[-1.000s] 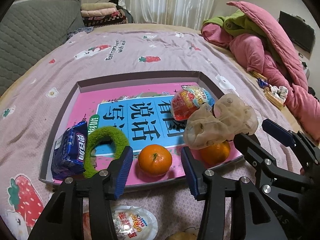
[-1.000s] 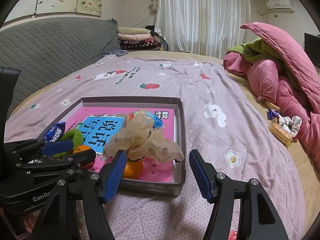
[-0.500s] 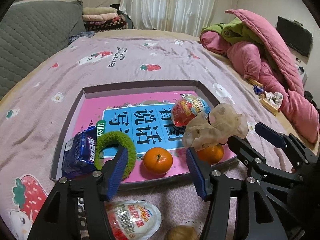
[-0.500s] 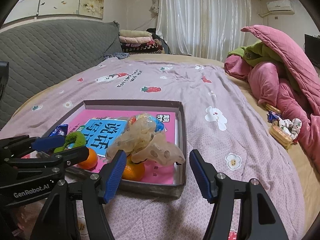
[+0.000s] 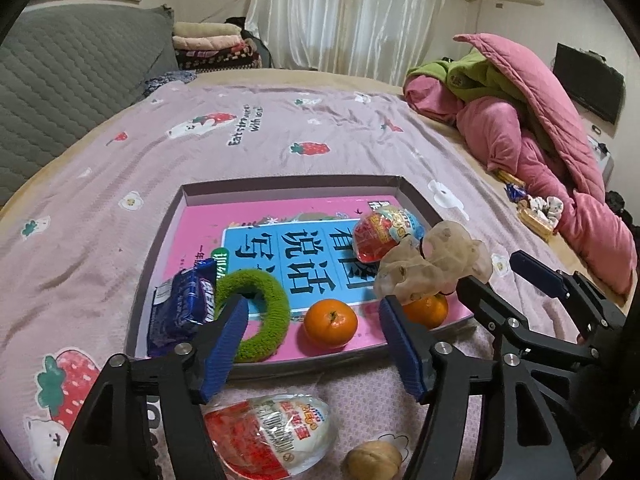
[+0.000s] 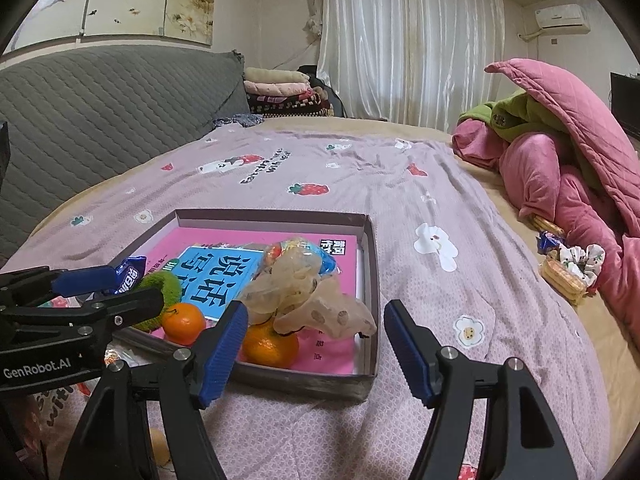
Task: Organize objects
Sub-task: 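Lower the held orange into the tray and open the left tool, then withdraw both open tools from the tray toward the cup and walnut on the bedspread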
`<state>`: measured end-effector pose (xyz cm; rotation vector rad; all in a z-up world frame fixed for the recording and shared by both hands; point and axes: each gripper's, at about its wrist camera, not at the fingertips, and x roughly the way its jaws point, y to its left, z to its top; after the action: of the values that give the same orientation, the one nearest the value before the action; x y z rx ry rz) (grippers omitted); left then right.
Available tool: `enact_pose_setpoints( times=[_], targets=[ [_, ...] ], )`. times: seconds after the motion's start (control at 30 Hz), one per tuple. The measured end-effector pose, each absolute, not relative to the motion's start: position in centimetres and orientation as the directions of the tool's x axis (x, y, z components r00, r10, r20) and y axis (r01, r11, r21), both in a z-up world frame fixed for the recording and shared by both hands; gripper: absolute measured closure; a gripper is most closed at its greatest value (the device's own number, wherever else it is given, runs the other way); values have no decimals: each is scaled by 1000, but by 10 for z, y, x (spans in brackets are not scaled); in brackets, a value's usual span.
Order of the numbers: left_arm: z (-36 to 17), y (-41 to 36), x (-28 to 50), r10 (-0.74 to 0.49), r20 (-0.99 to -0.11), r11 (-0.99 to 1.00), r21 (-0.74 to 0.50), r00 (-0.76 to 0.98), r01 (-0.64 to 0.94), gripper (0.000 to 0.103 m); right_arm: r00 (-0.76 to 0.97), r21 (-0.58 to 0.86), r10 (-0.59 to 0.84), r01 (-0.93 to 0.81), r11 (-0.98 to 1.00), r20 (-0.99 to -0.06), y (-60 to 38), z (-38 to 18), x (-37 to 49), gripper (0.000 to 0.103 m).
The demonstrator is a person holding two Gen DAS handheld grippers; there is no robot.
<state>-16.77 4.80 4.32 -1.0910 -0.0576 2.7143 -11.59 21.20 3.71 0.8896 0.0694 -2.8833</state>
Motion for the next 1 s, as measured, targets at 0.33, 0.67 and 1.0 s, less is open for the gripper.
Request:
enact_pose_setpoints(
  times=[0.33,0.67,1.0],
  targets=[
    [49,32,-159,197,-664,-980,-109,-721,-168,30,-826,-4,-125,152,-988,-550,208,41,-111,29],
    [54,13,-149,188,-658,-982,-107,-730,-157,30,-843,19,-162,178,-984,-512,210,49,-100,25],
    [57,5,-137,196,-651,-980,-100,-733,-173,30,-853,26,-190,203,-979,-486,209,55,-86,24]
  ],
)
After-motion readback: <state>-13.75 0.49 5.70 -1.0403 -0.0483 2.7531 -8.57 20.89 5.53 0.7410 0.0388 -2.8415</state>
